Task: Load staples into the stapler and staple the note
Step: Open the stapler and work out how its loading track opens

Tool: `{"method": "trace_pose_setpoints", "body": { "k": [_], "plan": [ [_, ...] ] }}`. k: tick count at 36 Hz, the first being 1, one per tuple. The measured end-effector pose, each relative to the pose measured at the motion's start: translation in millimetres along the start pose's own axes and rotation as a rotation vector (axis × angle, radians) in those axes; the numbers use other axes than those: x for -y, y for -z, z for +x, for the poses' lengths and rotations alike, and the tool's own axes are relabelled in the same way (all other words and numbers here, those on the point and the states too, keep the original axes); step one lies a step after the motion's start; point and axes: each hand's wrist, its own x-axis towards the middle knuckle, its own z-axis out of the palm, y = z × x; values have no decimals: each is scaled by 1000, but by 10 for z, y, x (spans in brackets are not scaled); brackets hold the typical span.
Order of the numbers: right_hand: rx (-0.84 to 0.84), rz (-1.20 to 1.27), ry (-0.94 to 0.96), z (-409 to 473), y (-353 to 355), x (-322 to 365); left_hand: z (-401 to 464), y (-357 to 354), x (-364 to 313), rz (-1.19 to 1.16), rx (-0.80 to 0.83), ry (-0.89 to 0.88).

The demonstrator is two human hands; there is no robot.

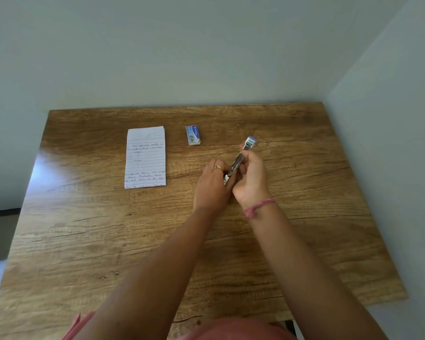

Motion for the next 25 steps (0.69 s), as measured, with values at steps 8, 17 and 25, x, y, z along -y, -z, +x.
{"method": "trace_pose_setpoints", "body": {
  "k": [8, 17, 25],
  "plan": [
    [-12, -17, 17, -2, -34, -54, -4, 19, -20, 1, 11, 14],
    [-12, -20, 49, 11, -61, -73, -10, 32, -41, 18, 10, 19],
    [6, 26, 21, -27, -55, 20, -2, 21, -31, 15, -5, 11]
  ]
}}
